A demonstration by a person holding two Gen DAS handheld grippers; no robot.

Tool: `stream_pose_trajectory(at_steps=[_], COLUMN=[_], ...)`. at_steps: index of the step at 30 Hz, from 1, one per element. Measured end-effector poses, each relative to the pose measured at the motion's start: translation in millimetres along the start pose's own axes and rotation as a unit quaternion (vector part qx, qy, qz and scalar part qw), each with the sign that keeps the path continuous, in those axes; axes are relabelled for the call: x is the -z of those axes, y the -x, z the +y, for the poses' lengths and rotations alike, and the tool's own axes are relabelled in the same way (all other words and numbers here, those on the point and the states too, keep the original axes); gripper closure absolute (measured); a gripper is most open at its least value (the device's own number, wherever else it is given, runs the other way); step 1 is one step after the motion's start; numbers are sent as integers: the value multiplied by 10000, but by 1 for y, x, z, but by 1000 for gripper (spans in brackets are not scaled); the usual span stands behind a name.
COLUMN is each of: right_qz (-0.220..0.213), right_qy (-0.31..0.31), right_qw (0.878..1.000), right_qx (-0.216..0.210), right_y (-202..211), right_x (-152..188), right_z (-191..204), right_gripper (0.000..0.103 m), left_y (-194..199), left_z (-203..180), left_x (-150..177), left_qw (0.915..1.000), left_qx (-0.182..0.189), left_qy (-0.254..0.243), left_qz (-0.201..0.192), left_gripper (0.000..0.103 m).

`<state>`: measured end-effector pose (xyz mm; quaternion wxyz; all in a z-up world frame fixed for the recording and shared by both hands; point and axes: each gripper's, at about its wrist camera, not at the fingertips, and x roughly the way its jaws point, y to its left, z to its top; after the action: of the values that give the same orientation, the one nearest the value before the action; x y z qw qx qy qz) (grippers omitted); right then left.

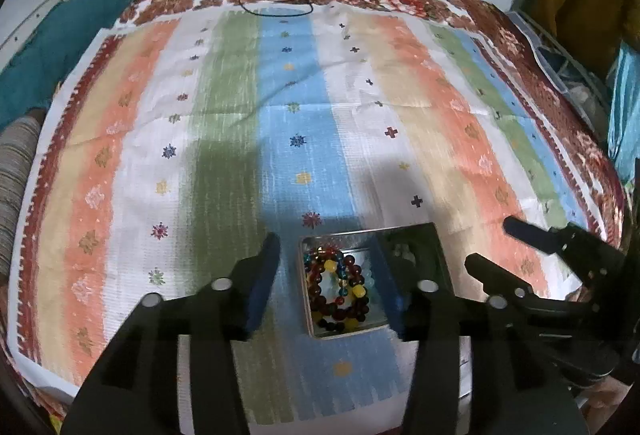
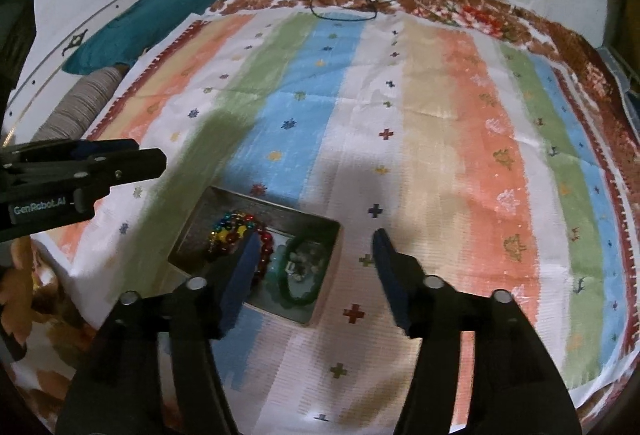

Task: Organize jewelry

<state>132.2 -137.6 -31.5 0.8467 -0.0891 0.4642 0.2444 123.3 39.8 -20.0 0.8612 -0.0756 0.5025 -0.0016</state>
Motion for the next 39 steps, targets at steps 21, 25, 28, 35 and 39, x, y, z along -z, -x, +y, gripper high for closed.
stream_pose_trajectory(at_steps=[21,25,28,35,39], right_qz=[-323,-379,-404,-677,-689], right_qy=[-36,-17,23,-40,-25], right_qw=[9995,9993,9992,9976,9975], right_qx=[-20,-12,-38,-100,-174], right_y=[32,39,42,60,65], right_x=[31,38,43,55,62], right_z=[-8,-9,-8,-10,-9], right_gripper=[11,8,7,7,7], left_y=[33,39,42,53,57], left_z=[-14,-16,-21,-26,-28], left_x=[53,63,72,83,87], left_qw=[9983,9981,9976,9959,9952], left_qx=[-58,-16,-25,-183,-221], left_qy=[-508,-534,-601,-645,-655], left_qz=[-269,-312,-347,-601,-688], left_gripper=[7,6,6,6,6])
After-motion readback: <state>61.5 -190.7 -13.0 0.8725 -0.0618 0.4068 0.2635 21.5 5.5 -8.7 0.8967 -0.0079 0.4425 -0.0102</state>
